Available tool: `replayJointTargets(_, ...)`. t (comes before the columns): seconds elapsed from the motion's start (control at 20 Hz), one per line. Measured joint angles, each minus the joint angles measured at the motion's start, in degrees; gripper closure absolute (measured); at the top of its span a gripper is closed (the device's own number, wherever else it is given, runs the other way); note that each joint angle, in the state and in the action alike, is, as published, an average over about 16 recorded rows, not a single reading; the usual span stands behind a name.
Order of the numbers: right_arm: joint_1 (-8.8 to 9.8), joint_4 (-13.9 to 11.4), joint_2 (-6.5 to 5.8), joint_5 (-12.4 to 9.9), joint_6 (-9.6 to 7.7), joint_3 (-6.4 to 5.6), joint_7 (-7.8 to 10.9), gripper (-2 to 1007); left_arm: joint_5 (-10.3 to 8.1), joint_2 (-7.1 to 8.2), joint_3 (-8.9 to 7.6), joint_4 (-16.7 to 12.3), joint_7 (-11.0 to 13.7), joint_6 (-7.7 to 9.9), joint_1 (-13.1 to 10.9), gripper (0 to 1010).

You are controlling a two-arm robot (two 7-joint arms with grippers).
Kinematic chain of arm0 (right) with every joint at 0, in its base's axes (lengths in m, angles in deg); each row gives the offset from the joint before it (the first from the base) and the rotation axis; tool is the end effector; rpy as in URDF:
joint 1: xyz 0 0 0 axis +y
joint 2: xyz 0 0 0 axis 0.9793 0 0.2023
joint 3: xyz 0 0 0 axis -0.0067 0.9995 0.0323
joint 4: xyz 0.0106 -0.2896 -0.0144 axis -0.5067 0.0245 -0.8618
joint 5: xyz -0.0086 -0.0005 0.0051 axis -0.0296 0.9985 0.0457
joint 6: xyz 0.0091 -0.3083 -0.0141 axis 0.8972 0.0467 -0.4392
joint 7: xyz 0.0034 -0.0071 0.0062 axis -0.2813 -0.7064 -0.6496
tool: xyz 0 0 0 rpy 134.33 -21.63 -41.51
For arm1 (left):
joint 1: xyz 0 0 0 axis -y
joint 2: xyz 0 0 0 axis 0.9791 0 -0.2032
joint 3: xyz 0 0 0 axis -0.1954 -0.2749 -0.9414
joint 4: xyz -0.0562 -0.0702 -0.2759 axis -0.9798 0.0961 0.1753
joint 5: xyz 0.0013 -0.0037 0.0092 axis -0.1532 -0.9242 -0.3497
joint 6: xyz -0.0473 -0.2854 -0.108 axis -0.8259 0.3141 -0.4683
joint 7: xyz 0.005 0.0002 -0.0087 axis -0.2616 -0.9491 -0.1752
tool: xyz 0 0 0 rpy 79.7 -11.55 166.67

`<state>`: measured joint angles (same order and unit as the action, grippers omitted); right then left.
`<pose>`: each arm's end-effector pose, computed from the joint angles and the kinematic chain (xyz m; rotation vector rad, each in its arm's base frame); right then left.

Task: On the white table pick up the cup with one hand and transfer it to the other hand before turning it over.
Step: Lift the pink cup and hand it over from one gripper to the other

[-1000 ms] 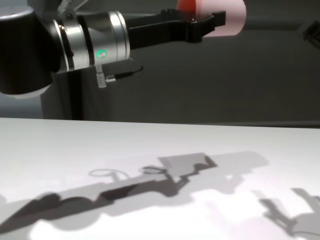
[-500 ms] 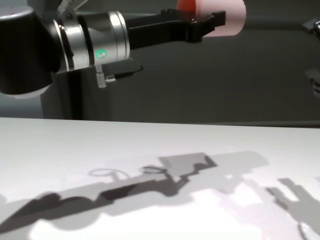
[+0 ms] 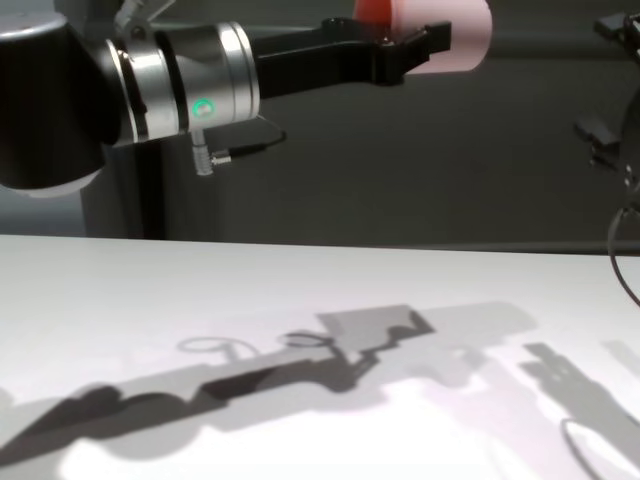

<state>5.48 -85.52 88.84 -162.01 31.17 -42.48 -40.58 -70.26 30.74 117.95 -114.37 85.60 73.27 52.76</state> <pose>0.3598 0.0044 -0.2798 1.0458 0.8990 -0.7619 0.4911 -0.0399 -0.1994 -0.0402 -0.1336 0.4122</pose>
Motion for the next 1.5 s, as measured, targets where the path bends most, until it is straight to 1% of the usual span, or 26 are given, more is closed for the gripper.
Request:
replayJointTargets(0.35,-3.58,4.2,0.55,-4.8,-2.4,0.3,2.03,3,0.0,0.0,0.0,0.0,0.0,0.0,0.0,963)
replayJointTargets(0.6,-6.31,8.1,0.8,-6.9,-3.12,0.7,2.97,3,0.0,0.0,0.0,0.0,0.0,0.0,0.0,964)
replayJointTargets(1.1,-11.49,15.3,0.87,-8.4,-2.77,2.35,4.26,3,0.0,0.0,0.0,0.0,0.0,0.0,0.0,964)
replayJointTargets(1.3,-13.02,17.2,0.96,-8.7,-2.47,3.2,4.77,3,0.0,0.0,0.0,0.0,0.0,0.0,0.0,964)
replayJointTargets(1.5,-14.18,18.4,1.1,-9.0,-2.19,4.1,5.27,3,0.0,0.0,0.0,0.0,0.0,0.0,0.0,964)
